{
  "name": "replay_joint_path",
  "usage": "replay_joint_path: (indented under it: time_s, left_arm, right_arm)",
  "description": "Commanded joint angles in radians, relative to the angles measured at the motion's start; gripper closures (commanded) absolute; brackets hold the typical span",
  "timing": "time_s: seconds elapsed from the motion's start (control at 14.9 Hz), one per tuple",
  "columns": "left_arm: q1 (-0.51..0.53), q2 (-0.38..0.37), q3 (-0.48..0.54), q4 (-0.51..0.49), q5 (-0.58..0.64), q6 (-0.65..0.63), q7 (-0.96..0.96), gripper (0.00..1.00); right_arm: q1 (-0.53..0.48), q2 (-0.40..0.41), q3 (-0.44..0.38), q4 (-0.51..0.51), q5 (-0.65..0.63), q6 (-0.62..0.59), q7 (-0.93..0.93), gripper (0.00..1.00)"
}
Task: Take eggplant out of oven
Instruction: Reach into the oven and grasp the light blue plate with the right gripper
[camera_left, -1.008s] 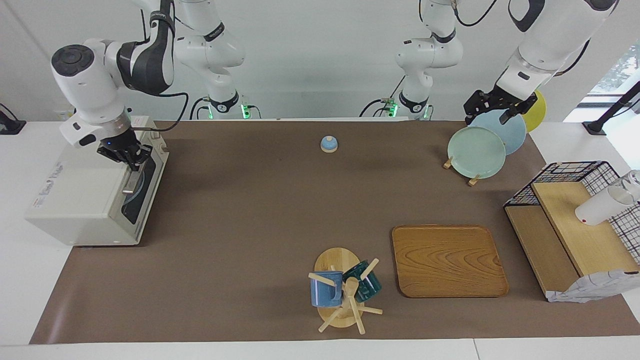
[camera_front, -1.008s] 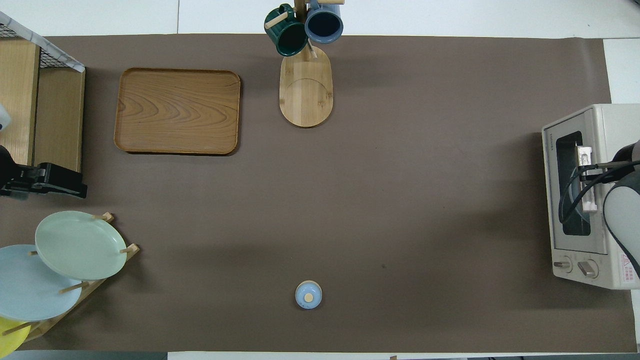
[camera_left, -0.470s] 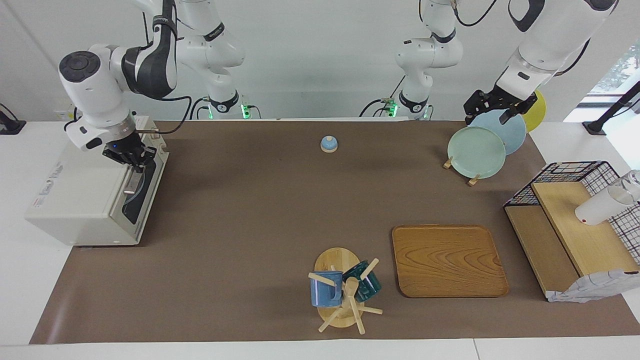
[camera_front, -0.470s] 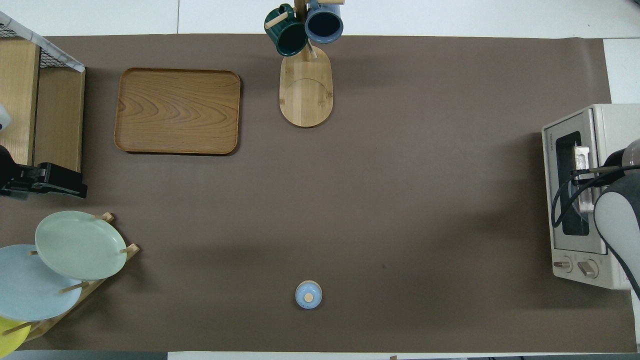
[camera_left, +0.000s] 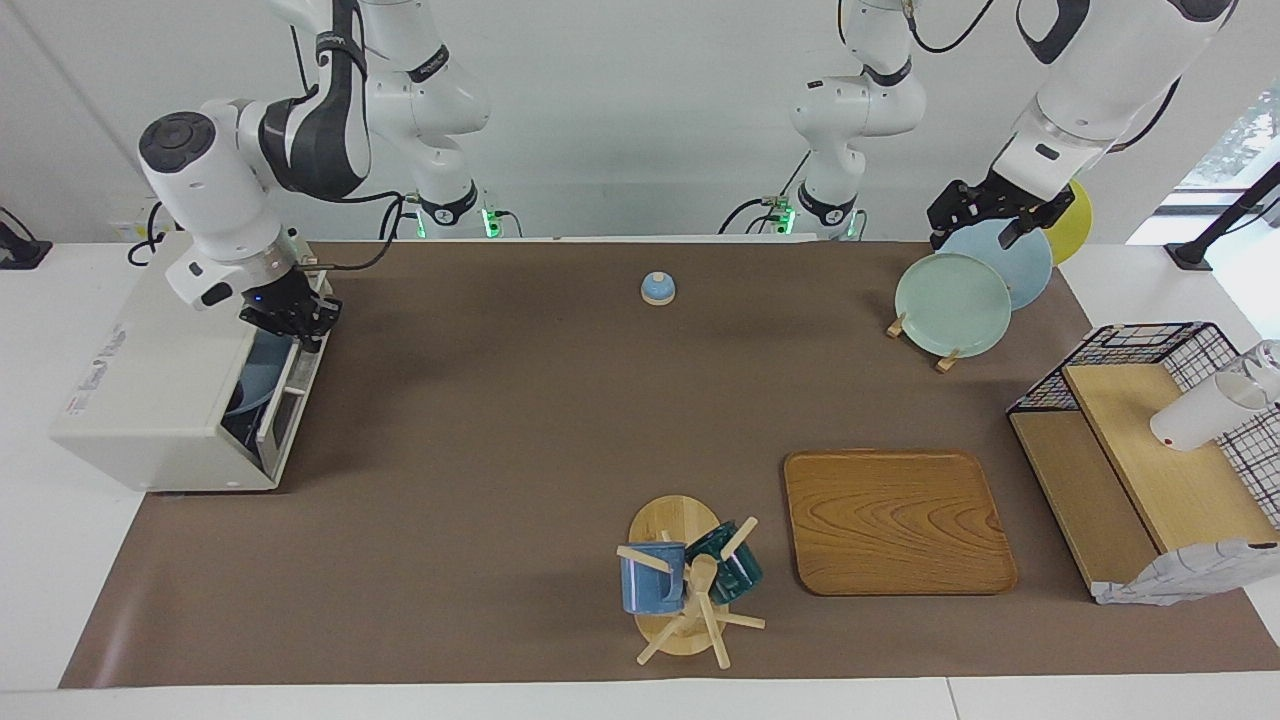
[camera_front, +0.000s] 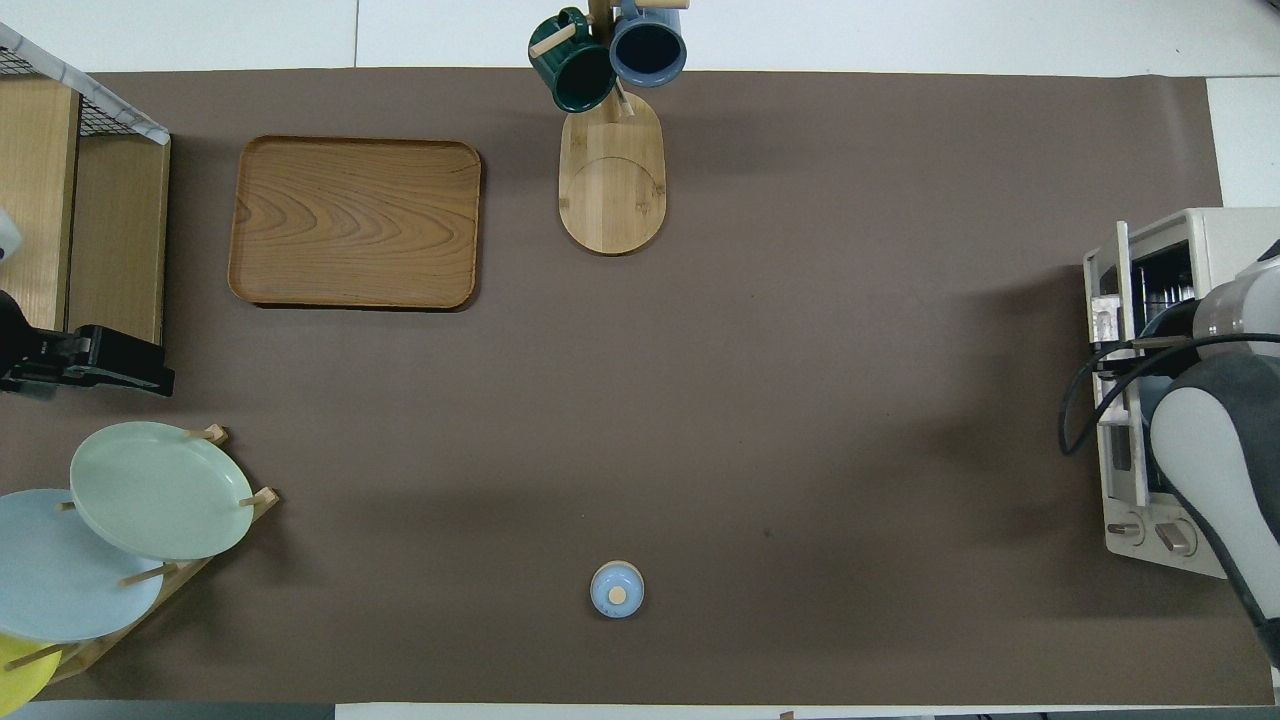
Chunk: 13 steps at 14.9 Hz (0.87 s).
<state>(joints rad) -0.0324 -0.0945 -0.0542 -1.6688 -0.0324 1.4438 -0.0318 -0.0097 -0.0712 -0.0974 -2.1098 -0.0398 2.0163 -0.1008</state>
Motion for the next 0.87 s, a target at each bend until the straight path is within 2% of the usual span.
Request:
replay_joint_path:
  time_s: [0.0, 0.13, 0.34, 0.81]
  left_arm:
    - [0.009, -0.013, -0.003, -0.003, -0.001, -0.003, -0.004, 0.0]
    - [0.009, -0.013, -0.003, -0.003, -0.001, -0.003, -0.004, 0.0]
    - [0.009, -0.013, -0.003, -0.003, -0.001, -0.003, -0.004, 0.0]
    - [0.009, -0.013, -0.003, -0.003, -0.001, -0.003, -0.004, 0.0]
  right_arm:
    - [0.022, 0.045, 0.002, -0.084, 0.011, 0.14, 0.019, 1.0]
    - [0.057, 0.1, 0.002, -0.098, 0.027, 0.232, 0.021, 1.0]
    - [0.091, 0.126, 0.002, -0.151, 0.031, 0.353, 0.038, 1.0]
    - [0.102, 0.191, 0.002, -0.157, 0.031, 0.381, 0.147, 1.0]
